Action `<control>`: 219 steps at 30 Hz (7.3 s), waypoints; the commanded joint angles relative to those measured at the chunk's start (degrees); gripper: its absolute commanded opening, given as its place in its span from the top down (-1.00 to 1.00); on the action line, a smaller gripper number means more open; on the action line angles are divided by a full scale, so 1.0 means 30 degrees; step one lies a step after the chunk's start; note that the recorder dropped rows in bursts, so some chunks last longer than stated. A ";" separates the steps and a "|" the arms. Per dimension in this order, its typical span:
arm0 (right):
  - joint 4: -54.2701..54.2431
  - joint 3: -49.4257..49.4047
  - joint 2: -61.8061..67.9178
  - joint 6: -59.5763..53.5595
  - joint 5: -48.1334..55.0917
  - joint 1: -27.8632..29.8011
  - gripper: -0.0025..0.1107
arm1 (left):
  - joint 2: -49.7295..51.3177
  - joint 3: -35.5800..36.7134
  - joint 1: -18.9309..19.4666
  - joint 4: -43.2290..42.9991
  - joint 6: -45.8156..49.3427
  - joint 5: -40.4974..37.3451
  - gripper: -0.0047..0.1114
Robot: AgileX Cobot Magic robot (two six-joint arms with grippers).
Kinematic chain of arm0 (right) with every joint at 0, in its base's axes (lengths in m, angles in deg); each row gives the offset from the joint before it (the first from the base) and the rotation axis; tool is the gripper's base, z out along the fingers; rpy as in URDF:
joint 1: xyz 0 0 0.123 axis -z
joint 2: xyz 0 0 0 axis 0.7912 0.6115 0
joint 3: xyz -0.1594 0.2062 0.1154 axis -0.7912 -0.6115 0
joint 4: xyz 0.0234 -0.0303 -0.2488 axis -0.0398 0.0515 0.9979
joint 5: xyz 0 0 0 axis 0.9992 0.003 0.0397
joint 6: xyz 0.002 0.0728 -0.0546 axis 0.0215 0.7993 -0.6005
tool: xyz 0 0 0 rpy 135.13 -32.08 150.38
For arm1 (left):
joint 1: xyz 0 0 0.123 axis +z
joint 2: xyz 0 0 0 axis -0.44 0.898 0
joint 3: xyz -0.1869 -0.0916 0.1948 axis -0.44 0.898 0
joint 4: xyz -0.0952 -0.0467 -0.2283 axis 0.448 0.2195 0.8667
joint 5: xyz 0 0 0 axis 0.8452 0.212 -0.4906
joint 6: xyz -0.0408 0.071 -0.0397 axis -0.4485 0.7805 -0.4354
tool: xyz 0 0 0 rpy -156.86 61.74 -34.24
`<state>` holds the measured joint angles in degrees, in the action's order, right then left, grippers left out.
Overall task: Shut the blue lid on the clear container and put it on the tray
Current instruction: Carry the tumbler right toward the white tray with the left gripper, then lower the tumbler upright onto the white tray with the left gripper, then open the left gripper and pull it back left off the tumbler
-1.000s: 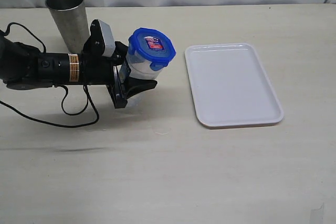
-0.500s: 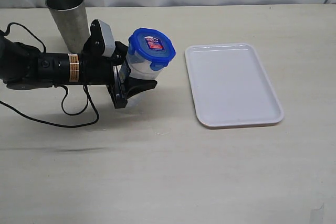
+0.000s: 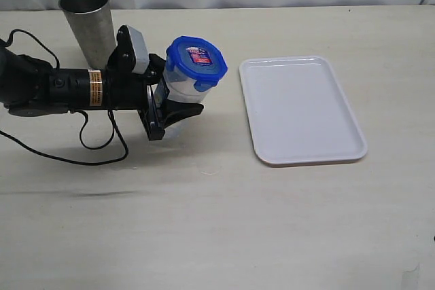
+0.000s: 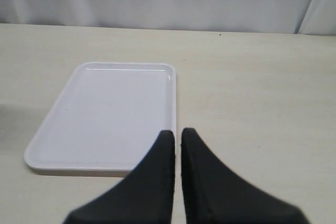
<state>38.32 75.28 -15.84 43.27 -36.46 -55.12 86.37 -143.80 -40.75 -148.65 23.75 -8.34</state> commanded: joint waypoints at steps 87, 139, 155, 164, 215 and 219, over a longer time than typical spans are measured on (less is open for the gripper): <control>-0.0014 -0.0040 -0.0085 0.0012 0.0084 0.0084 0.88 | -0.0341 -0.8105 -1.0564 -0.1395 0.3787 -1.6039 0.92; -0.0014 -0.0040 -0.0085 0.0012 0.0084 0.0084 0.88 | 0.6635 -0.8301 -0.9812 1.4420 0.2016 0.2189 0.92; -0.0014 -0.0040 -0.0085 0.0012 0.0084 0.0084 0.88 | 0.6635 -0.8301 -0.9743 1.4420 0.2016 0.1585 0.34; -0.0014 -0.0040 -0.0085 0.0012 0.0084 0.0084 0.88 | 0.6635 -0.8301 -0.9743 1.4455 0.2129 -0.0401 -0.48; -0.0014 -0.0040 -0.0085 0.0012 0.0084 0.0084 0.88 | 0.5799 -0.8074 -0.6644 0.5976 0.0397 -0.3360 -0.47; -0.0014 -0.0040 -0.0085 0.0012 0.0084 0.0084 0.88 | 0.5079 -0.8074 -0.6644 0.4882 -0.0473 -0.4553 -0.47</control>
<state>38.11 75.28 -15.84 43.27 -36.05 -55.12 103.62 -168.32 -60.76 -131.93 24.21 -20.39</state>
